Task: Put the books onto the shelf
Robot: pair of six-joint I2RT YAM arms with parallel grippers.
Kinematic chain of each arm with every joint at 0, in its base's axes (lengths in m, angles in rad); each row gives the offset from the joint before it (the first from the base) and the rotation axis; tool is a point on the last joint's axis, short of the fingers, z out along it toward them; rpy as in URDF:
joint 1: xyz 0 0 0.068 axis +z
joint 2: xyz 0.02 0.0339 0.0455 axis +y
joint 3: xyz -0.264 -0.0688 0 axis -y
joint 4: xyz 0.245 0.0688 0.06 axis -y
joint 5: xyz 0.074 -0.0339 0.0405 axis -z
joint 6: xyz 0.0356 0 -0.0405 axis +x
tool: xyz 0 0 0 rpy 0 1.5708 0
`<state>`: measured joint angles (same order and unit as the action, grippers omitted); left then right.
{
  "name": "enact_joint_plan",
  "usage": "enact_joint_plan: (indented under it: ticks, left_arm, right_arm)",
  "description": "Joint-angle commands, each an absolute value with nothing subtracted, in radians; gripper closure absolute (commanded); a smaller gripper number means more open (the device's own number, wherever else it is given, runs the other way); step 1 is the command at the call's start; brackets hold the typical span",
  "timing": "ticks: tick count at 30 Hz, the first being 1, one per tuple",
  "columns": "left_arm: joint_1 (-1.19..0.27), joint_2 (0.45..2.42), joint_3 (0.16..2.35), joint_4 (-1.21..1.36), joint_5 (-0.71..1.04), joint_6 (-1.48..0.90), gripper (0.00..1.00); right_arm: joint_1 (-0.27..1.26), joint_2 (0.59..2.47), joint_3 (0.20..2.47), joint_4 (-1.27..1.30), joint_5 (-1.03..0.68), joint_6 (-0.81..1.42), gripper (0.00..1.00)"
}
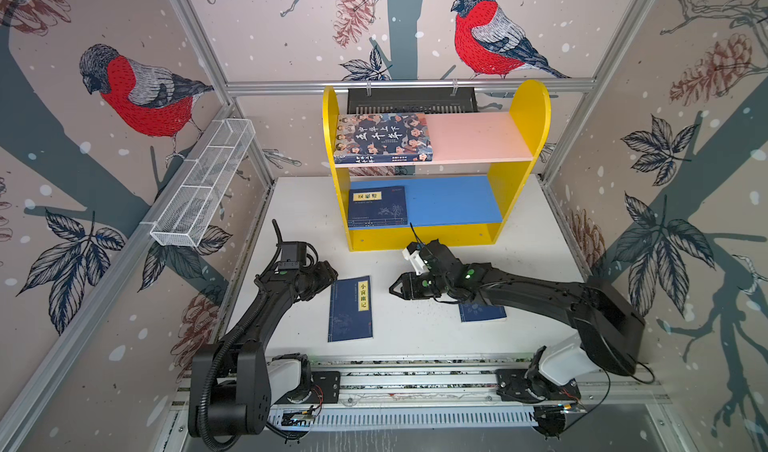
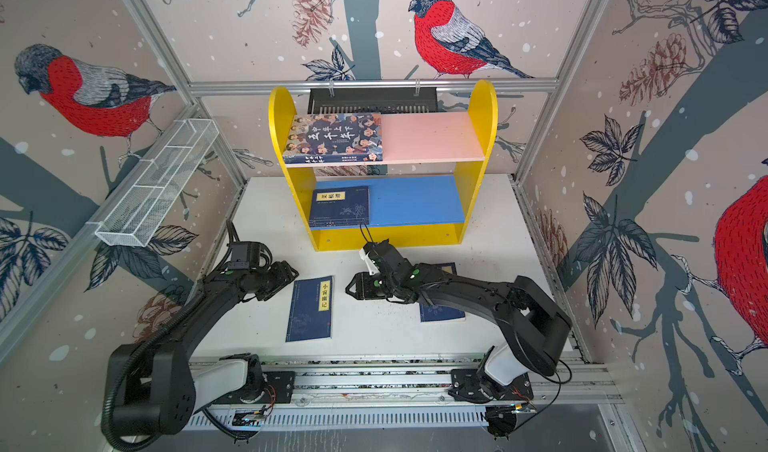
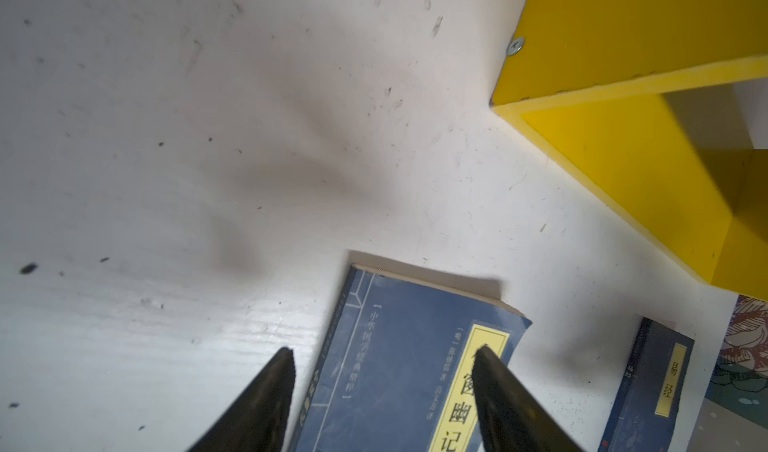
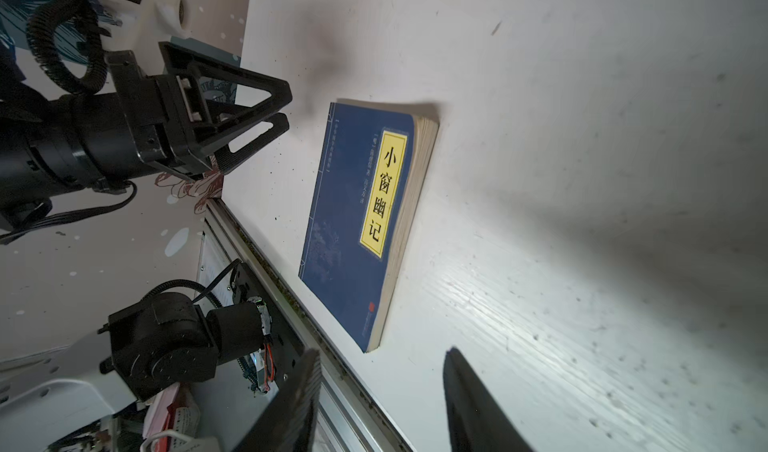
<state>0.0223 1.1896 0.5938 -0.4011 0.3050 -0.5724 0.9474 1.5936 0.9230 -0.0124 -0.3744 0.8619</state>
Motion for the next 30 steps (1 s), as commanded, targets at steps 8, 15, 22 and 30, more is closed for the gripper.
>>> enact_joint_plan:
  ticks: [8, 15, 22, 30]
  left_arm:
    - [0.024, 1.22, 0.526, -0.342, 0.322, -0.538, 0.33]
    - [0.02, 1.278, 0.511, -0.305, 0.408, -0.531, 0.35]
    - [0.0, 1.288, 0.477, -0.232, 0.546, -0.57, 0.35]
    - [-0.014, 1.257, 0.438, -0.16, 0.629, -0.629, 0.35]
  right_arm:
    - [0.987, 1.881, 1.063, 0.114, -0.457, 0.954, 0.5]
    - [0.986, 1.967, 1.107, 0.102, -0.475, 0.971, 0.49]
    - [0.97, 2.002, 1.127, 0.096, -0.482, 0.979, 0.49]
    - [0.928, 1.988, 1.093, 0.118, -0.452, 1.003, 0.56]
